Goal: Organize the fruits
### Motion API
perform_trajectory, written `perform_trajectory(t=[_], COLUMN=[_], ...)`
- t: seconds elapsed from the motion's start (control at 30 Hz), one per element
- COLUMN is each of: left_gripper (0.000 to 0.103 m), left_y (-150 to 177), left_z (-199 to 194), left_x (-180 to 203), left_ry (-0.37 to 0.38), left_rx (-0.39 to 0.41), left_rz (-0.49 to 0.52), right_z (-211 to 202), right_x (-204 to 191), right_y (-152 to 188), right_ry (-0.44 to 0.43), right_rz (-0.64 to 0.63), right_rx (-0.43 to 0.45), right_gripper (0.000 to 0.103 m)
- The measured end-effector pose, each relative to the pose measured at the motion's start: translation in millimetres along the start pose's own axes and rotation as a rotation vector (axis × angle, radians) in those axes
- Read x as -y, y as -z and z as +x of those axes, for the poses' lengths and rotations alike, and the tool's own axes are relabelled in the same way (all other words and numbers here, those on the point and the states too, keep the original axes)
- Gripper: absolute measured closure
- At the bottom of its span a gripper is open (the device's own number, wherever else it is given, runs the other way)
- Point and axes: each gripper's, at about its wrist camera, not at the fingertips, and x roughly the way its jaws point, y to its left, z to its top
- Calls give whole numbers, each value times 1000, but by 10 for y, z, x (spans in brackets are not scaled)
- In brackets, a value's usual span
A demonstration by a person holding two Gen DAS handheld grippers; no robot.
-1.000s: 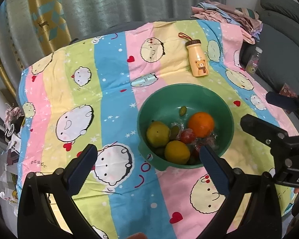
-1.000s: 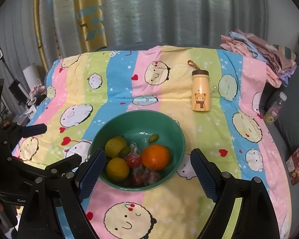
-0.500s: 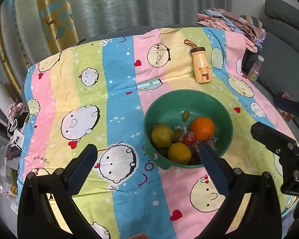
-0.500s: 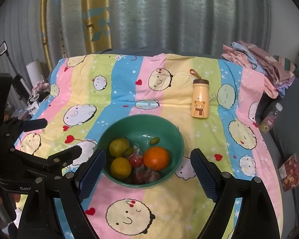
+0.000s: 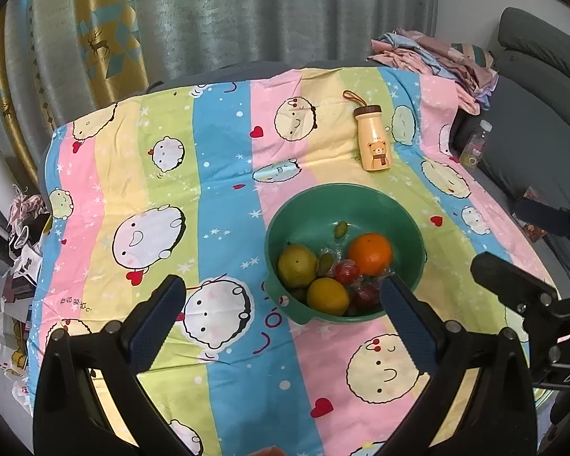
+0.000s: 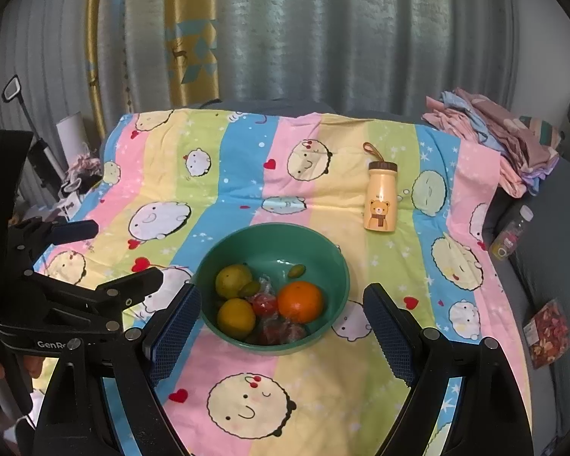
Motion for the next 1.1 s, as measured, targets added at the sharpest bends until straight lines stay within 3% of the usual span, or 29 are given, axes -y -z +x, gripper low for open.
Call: perform_trajectory(t=[1.1], left_gripper=[0], left_y=[-110], left_z=[-49], left_x=[57], left_ry=[39], left_rx=[22], left_rz=[-31], right_z=[-131], right_x=[-52], right_y=[-50], right_ry=[2], right_rz=[-25], right_rx=[16], right_gripper=[15])
